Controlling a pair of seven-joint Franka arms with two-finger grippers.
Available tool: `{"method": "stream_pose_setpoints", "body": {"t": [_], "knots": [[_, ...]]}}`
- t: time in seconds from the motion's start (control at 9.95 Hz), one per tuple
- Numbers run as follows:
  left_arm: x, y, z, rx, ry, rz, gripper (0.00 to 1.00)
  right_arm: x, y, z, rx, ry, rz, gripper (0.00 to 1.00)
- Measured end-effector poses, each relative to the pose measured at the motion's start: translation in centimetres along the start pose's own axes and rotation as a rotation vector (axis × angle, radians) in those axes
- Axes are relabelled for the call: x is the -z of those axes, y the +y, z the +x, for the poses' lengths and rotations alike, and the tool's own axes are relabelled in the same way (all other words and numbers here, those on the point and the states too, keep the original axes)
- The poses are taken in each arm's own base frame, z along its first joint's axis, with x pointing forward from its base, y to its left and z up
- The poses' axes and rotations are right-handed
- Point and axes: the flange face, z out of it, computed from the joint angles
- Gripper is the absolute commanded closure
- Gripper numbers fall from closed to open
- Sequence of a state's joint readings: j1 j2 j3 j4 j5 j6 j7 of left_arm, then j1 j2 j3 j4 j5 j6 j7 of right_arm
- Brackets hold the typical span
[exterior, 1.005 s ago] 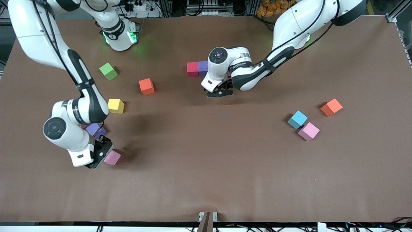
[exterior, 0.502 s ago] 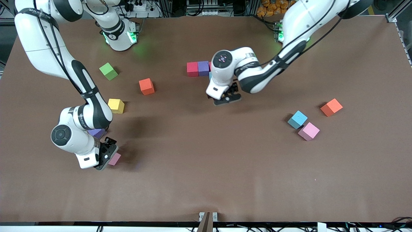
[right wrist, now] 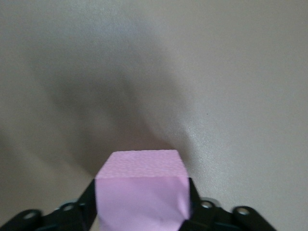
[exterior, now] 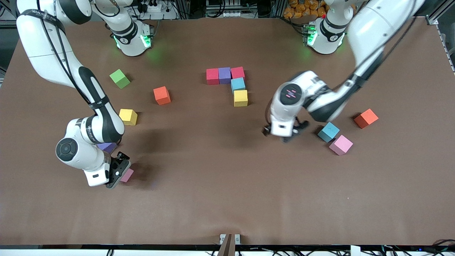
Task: Form number 2 with 11 blocks
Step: 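Carry the pink cube to the row while the left gripper grasps pink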
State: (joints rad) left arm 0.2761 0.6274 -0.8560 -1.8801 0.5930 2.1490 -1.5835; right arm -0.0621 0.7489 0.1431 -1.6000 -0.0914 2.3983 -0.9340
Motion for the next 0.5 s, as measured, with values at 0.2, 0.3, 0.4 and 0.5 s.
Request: {"method": "stream_pose_setpoints", "body": {"t": [0.2,0.3,0.4,0.5], "knots": [[0.6,-3.6,6.7,0.126,0.016,0.006,0.0,0.6,-0.3,0.9,-0.048,0.007,0.016,0.64],[0.6,-5.4,9.4,0.176,0.018,0.011,0.0,1.2,-0.8,1.7,-0.088,0.005,0.035,0.64],[0.4,-7.3,11.9,0.225,0.016,0.018,0.0,2.0,-1.7,2.8,-0.141,0.003,0.057,0.64],[0.1,-9.1,14.3,0.267,0.012,0.022,0.0,3.1,-2.8,4.0,-0.191,-0.008,0.085,0.64]]}}
